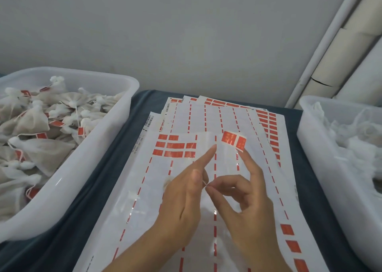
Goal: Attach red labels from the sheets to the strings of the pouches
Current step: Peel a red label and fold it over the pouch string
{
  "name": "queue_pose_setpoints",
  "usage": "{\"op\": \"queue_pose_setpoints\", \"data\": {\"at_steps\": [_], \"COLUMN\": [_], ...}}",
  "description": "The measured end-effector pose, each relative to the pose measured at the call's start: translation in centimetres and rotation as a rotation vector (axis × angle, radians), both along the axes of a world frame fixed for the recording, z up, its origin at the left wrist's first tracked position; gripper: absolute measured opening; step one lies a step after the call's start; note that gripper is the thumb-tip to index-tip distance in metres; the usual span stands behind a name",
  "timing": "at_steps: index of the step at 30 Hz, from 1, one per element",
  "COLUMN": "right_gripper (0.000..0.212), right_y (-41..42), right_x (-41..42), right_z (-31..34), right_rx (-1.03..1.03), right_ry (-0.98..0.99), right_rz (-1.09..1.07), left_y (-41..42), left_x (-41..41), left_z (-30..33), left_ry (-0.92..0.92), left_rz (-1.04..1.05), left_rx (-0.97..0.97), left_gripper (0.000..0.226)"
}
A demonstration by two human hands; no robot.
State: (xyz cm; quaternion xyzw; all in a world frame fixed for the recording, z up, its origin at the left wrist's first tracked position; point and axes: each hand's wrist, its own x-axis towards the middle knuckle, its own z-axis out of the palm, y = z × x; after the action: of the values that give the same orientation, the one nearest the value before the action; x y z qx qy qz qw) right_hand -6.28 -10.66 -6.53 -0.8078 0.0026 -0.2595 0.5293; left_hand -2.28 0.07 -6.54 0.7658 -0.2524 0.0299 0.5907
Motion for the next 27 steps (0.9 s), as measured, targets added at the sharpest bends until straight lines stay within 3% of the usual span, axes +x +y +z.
{"op": "queue_pose_setpoints", "data": {"at_steps": [3, 5, 7, 16, 22, 27], "right_gripper": [0.057, 0.057, 0.057, 0.057, 0.025, 0.022], "right_y": [-0.6, -1.4, -2.2, -3.0, -3.8, -3.2], "right_x": [0.0, 0.0, 0.1, 0.1, -0.1, 0.0], "right_z": [0.4, 0.7, 1.0, 1.1, 2.4, 2.1], "right_rx": [-0.019, -0.037, -0.024, 0.093, 0.367, 0.391], "right_ry": [-0.047, -0.082, -0.095, -0.001, 0.158, 0.289], "right_rz": [-0.029, -0.063, -0.105, -0.11, -0.077, 0.161], "left_y": [0.1, 0.1, 0.1, 0.7, 1.0, 0.6], "left_x": [0.6, 1.0, 1.4, 2.0, 2.2, 1.9], "left_z": [0.1, 0.3, 0.3, 1.0, 1.0, 1.2], "left_ry": [-0.035, 0.01, 0.09, 0.359, 0.37, 0.3], "left_rz": [0.014, -0.016, -0.067, -0.087, -0.041, -0.078], "left_rx": [0.02, 0.055, 0.089, -0.13, -0.152, -0.055], "left_gripper": [0.037, 0.015, 0.007, 0.009, 0.011, 0.024]}}
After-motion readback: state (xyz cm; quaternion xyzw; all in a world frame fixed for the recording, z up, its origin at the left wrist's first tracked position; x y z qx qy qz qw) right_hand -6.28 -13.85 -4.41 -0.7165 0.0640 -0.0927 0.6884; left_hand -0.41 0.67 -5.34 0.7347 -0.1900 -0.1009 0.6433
